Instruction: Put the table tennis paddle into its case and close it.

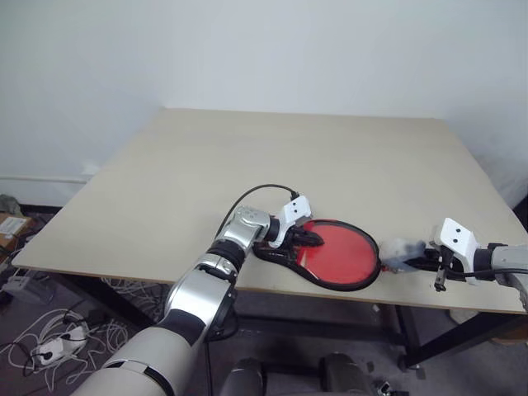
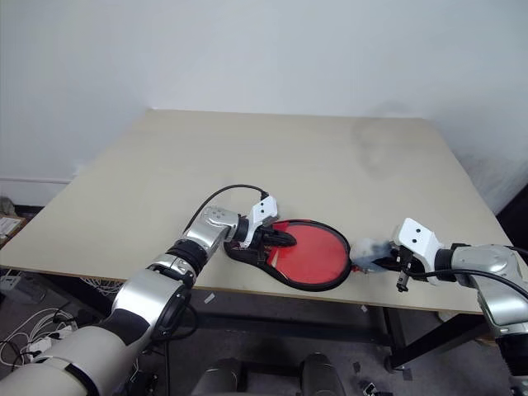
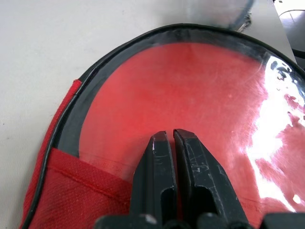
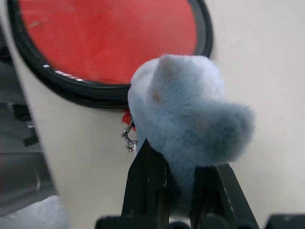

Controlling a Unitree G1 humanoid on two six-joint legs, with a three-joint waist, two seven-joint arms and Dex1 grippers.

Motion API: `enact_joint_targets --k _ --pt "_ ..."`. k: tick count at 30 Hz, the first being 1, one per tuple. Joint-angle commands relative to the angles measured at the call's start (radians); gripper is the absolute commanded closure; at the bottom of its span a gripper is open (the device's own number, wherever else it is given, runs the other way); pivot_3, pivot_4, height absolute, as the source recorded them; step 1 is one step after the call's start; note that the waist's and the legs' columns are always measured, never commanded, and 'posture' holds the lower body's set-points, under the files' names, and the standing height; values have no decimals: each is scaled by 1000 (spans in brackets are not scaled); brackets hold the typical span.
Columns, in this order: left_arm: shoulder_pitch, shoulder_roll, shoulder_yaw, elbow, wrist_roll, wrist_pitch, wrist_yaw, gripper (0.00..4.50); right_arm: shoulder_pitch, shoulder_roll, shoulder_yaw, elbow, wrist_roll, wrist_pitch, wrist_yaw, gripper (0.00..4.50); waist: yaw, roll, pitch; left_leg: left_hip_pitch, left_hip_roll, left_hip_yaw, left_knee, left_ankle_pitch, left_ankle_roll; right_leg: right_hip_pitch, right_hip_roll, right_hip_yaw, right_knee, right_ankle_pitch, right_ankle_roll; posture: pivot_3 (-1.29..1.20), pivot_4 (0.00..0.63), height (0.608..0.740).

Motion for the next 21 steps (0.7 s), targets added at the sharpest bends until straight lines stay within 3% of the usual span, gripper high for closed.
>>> enact_joint_targets --k 1,21 --pt "10 1 -13 20 19 5 4 4351 6 -31 -32 -56 31 11 33 4401 0 0 0 0 0 0 0 0 0 0 0 0 0 0 0 0 0 740" --pt "8 -4 -14 23 20 3 12 4351 78 -27 12 -174 81 46 120 4401 0 -2 0 0 1 0 2 0 0 2 0 -2 -1 0 0 0 0 740"
